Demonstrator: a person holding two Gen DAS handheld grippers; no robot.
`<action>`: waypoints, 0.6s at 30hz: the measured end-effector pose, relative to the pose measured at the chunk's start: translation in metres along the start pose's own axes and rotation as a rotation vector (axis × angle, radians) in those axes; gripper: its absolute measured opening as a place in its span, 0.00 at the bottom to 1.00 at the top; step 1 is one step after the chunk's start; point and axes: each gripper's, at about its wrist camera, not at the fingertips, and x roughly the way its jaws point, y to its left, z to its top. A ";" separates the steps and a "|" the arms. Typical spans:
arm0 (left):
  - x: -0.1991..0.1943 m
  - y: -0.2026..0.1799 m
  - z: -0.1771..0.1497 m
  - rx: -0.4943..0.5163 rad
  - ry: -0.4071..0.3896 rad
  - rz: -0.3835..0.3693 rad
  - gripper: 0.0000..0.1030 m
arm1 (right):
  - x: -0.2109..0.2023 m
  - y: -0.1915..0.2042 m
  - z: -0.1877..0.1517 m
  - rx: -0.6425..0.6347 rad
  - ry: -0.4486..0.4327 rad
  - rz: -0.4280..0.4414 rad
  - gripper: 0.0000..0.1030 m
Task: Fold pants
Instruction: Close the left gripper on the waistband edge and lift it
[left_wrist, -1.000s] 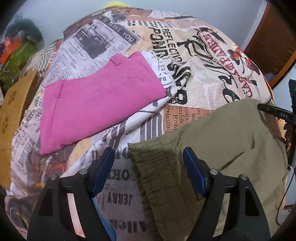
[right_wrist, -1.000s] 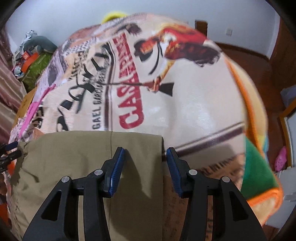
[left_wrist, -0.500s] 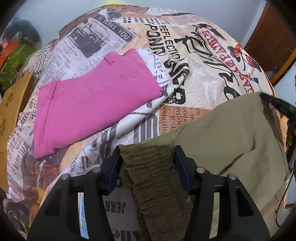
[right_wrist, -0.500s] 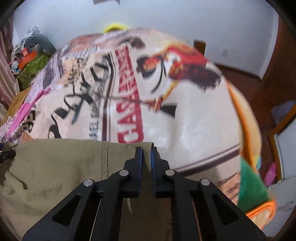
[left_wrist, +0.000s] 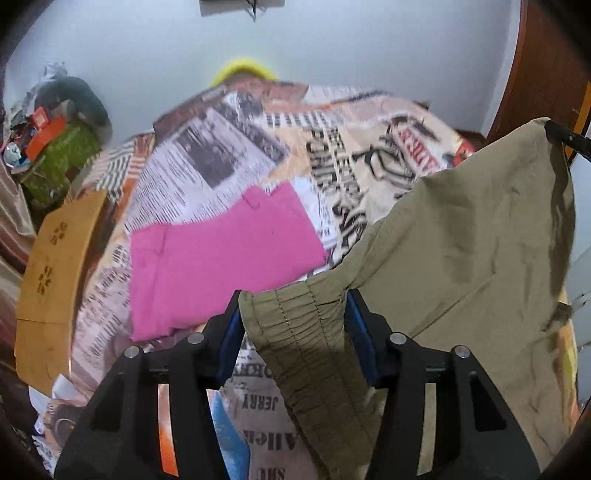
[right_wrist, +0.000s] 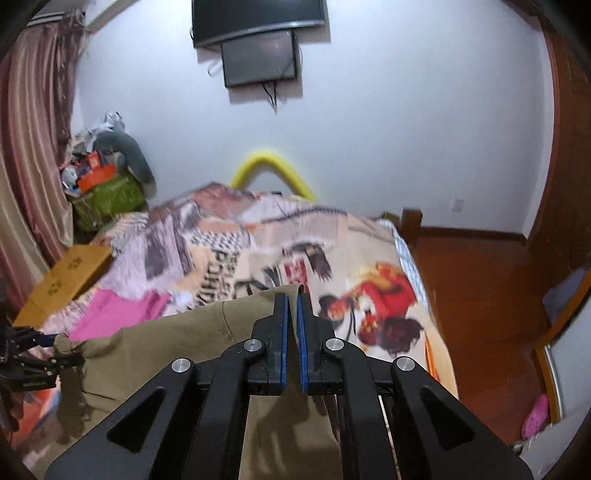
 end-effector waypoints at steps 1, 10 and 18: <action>-0.006 0.001 0.002 0.000 -0.012 0.001 0.52 | -0.007 0.000 0.003 0.001 -0.012 0.002 0.03; -0.059 -0.005 -0.009 0.025 -0.083 -0.009 0.52 | -0.054 0.004 -0.007 0.017 -0.049 0.023 0.02; -0.105 -0.029 -0.041 0.085 -0.118 -0.008 0.52 | -0.106 0.003 -0.041 0.042 -0.043 0.031 0.02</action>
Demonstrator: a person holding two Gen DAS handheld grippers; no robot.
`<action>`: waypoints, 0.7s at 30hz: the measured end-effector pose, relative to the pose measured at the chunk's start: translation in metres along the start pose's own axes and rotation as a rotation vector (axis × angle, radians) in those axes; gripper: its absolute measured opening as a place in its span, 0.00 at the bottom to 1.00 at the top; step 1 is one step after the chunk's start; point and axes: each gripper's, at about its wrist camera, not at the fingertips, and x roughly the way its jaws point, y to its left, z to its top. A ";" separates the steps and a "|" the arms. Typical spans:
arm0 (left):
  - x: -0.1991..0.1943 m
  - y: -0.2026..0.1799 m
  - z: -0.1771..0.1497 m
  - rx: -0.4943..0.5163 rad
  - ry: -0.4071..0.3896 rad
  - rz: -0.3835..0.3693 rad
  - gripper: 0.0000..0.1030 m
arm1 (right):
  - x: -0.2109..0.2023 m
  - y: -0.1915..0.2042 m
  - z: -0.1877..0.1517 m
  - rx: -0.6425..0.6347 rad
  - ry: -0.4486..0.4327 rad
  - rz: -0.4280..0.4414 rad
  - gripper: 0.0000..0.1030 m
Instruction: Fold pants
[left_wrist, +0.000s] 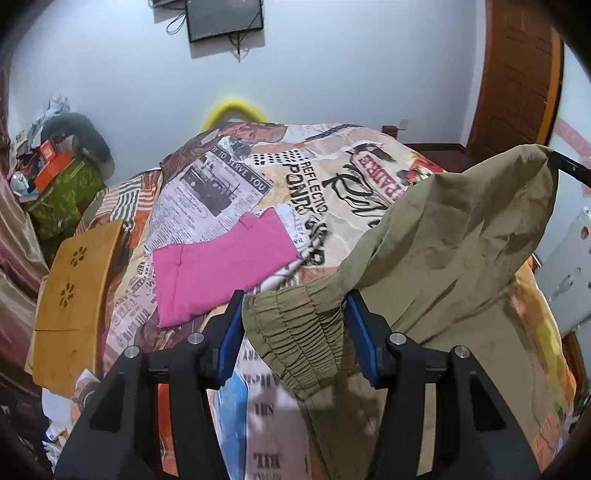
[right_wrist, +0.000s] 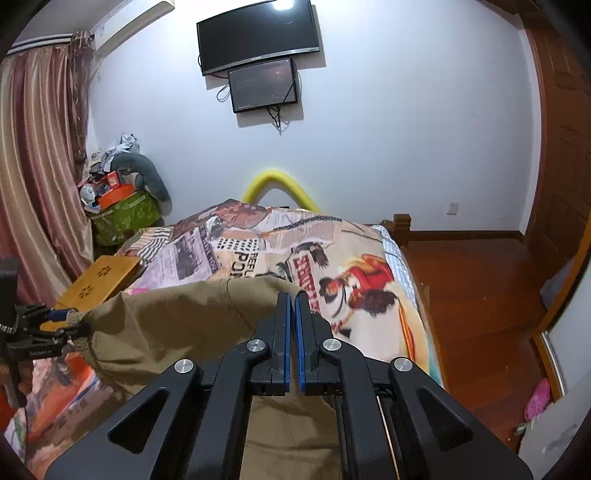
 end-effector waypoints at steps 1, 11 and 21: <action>-0.004 -0.002 -0.003 0.008 -0.003 0.004 0.52 | -0.006 0.000 -0.003 0.002 0.001 0.000 0.02; -0.045 -0.027 -0.053 0.073 0.011 -0.007 0.52 | -0.064 0.004 -0.055 0.035 0.033 0.001 0.02; -0.054 -0.043 -0.126 0.125 0.101 -0.045 0.52 | -0.087 0.009 -0.141 0.091 0.178 -0.021 0.02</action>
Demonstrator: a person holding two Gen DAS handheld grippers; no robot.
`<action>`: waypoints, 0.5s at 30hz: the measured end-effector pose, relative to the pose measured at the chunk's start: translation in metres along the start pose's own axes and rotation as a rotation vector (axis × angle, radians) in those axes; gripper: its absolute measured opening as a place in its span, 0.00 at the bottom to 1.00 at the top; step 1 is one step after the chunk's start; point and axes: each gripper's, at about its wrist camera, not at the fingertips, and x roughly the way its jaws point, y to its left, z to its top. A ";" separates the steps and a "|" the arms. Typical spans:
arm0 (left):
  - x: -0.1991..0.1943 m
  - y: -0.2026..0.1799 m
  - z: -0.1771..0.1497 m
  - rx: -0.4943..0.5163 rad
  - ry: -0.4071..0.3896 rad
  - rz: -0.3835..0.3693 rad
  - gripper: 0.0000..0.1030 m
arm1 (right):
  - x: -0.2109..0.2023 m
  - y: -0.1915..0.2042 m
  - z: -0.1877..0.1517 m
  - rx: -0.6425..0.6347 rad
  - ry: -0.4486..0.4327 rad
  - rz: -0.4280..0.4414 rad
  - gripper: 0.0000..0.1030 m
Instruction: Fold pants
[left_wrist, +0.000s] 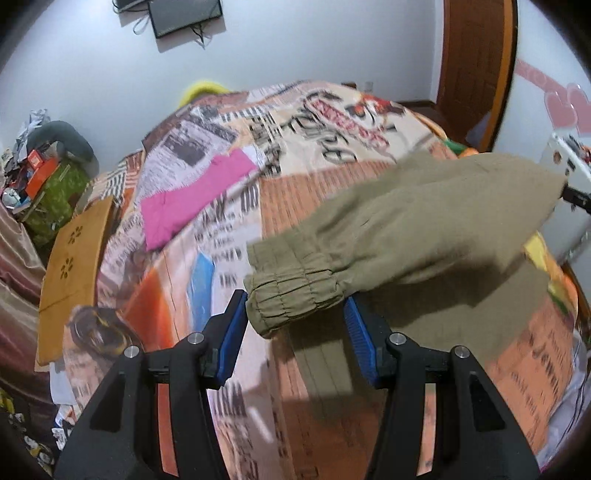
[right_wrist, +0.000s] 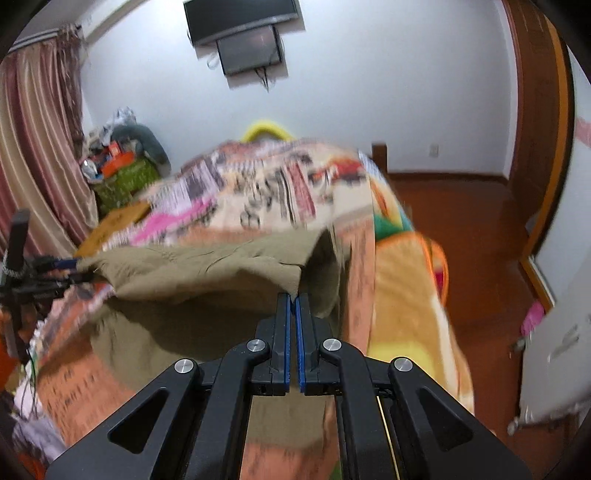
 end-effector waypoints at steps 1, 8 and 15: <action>0.002 -0.001 -0.005 -0.003 0.010 -0.008 0.52 | 0.002 -0.001 -0.010 0.007 0.026 -0.005 0.02; 0.007 0.002 -0.049 -0.143 0.081 -0.066 0.52 | 0.013 -0.002 -0.057 0.021 0.113 -0.113 0.02; -0.024 0.003 -0.038 -0.124 0.018 -0.033 0.52 | -0.001 -0.002 -0.057 0.053 0.097 -0.114 0.18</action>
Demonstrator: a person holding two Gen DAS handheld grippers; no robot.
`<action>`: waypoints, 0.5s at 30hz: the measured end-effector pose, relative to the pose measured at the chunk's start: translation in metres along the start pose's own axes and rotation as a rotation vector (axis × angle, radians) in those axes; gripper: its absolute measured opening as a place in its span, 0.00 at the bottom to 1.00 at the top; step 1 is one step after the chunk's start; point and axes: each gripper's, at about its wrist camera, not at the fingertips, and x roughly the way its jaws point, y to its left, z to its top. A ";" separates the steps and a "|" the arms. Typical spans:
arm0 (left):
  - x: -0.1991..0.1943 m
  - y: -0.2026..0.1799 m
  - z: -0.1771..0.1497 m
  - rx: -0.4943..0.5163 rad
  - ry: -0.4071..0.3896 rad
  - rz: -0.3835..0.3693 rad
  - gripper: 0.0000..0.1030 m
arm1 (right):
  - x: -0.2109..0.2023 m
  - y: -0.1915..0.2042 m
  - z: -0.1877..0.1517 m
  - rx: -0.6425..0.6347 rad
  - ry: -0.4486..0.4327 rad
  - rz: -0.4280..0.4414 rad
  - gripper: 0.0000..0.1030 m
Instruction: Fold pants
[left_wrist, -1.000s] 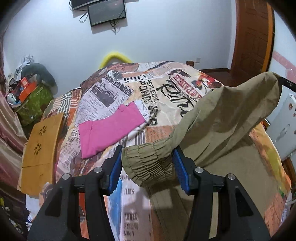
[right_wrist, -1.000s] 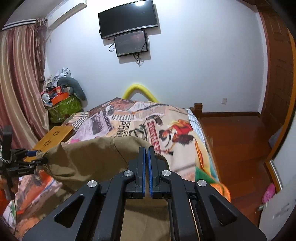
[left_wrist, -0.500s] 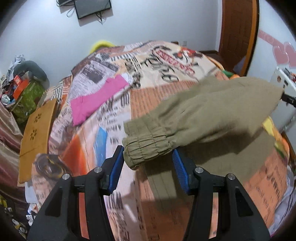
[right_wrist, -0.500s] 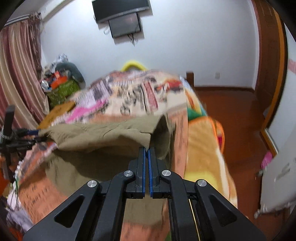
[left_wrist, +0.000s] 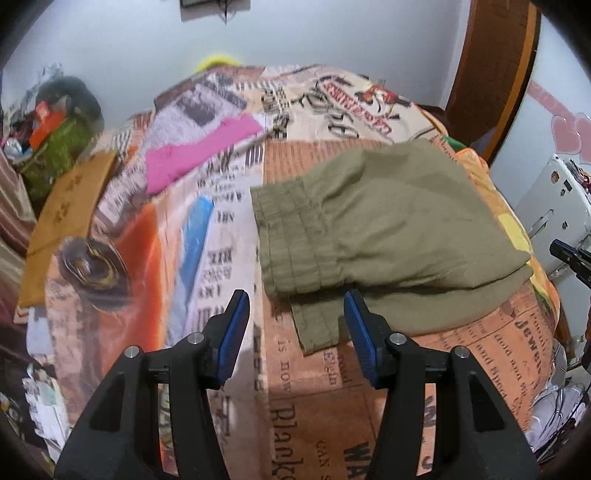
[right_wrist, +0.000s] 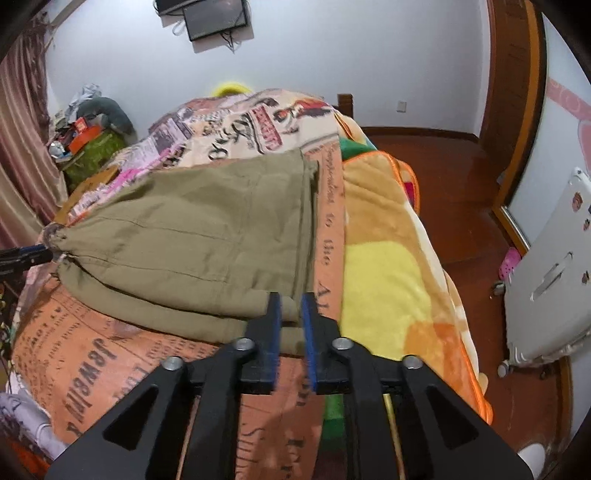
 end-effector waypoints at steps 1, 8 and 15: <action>-0.004 -0.002 0.004 0.011 -0.012 0.002 0.52 | -0.003 0.002 -0.005 -0.005 -0.011 0.003 0.27; -0.009 -0.043 0.021 0.156 -0.031 -0.009 0.55 | -0.010 0.037 -0.005 -0.077 -0.039 0.070 0.50; 0.022 -0.070 0.010 0.251 0.034 -0.004 0.69 | 0.006 0.070 -0.007 -0.122 -0.022 0.134 0.58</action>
